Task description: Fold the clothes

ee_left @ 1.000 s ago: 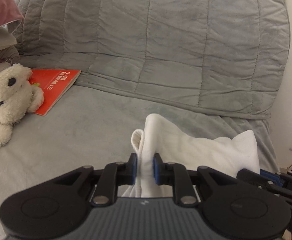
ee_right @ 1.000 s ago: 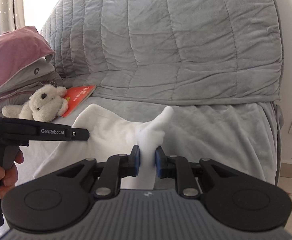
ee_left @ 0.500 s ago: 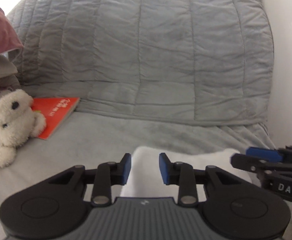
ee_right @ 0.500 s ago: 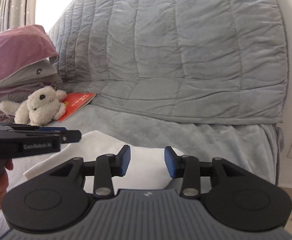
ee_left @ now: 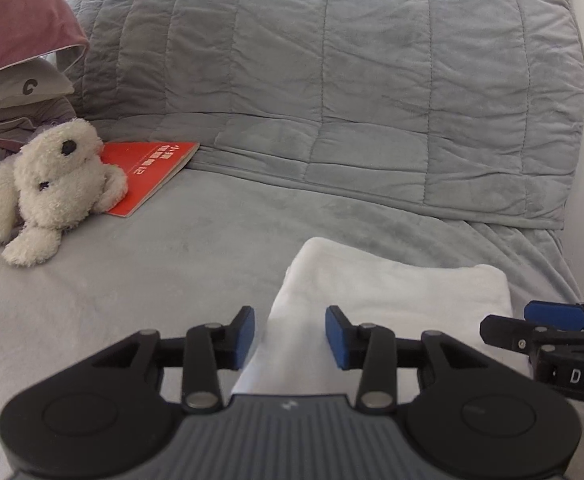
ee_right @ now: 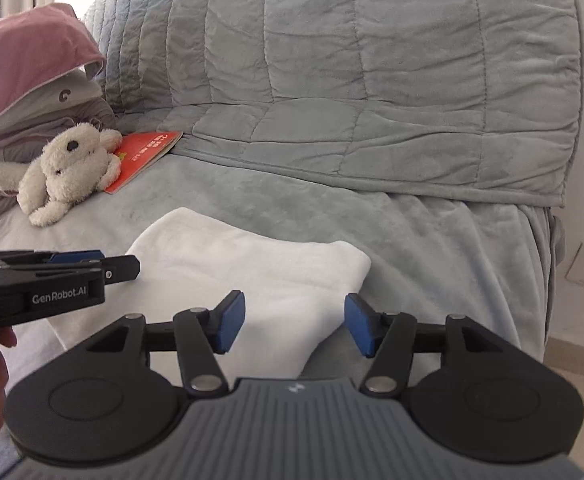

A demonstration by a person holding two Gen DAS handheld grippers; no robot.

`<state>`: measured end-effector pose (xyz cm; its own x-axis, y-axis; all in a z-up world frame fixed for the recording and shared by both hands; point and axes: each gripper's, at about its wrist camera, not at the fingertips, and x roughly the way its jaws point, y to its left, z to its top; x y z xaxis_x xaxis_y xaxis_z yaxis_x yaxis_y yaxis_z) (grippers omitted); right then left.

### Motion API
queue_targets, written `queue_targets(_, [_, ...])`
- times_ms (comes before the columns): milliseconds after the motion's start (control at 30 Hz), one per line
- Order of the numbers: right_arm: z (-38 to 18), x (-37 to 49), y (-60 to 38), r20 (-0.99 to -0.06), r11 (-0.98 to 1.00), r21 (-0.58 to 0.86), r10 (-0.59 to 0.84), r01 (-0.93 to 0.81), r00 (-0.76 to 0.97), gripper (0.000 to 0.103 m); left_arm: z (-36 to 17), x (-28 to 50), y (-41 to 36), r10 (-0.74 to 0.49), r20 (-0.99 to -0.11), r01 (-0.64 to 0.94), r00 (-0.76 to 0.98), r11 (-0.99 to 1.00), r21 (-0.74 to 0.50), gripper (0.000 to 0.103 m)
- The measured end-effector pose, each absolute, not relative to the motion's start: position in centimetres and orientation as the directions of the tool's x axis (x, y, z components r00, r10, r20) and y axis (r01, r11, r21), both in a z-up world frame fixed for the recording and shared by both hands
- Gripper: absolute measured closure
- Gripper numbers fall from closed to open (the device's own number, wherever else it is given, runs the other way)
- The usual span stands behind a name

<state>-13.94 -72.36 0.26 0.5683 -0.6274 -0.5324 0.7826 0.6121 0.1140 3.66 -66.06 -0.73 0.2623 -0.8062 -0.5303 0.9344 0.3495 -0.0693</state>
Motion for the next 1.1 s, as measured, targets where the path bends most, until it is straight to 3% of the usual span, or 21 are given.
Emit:
queue_targets(300, [-0.1, -14.6, -67.8, -0.664, 0.661, 0.096, -0.515, 0.744, 0.543, 0.040, 0.5, 1.8, -61.4, -0.705, -0.655, 0.894, 0.271, 0.436, -0.099, 0.063])
queue_targets(400, [1.1, -15.8, -66.6, -0.670, 0.654, 0.104, -0.511, 0.749, 0.539, 0.040, 1.0, 1.3, -59.8, -0.657, -0.701, 0.875, 0.277, 0.474, -0.098, 0.061])
queue_targets(500, [3.0, -16.9, -65.8, -0.670, 0.635, 0.123, -0.514, 0.763, 0.536, 0.027, 2.1, 0.3, -58.5, -0.607, -0.738, 0.859, 0.295, 0.506, -0.074, 0.053])
queue_targets(633, [4.6, -17.6, -64.6, -0.688, 0.619, 0.099, -0.523, 0.779, 0.503, 0.009, 3.5, -1.3, -57.1, -0.534, -0.774, 0.841, 0.340, 0.541, -0.004, 0.032])
queue_targets(733, [5.0, -18.0, -64.0, -0.707, 0.615, 0.074, -0.523, 0.785, 0.476, 0.000, 4.1, -2.5, -56.3, -0.487, -0.788, 0.827, 0.376, 0.560, 0.049, 0.014])
queue_targets(833, [5.3, -18.5, -63.4, -0.724, 0.596, 0.059, -0.527, 0.801, 0.445, 0.000, 4.5, -3.4, -55.7, -0.449, -0.806, 0.829, 0.385, 0.553, 0.088, 0.001])
queue_targets(1100, [5.7, -19.5, -62.5, -0.766, 0.582, 0.038, -0.504, 0.812, 0.398, 0.000, 4.9, -6.0, -55.0, -0.391, -0.845, 0.844, 0.364, 0.523, 0.122, 0.001])
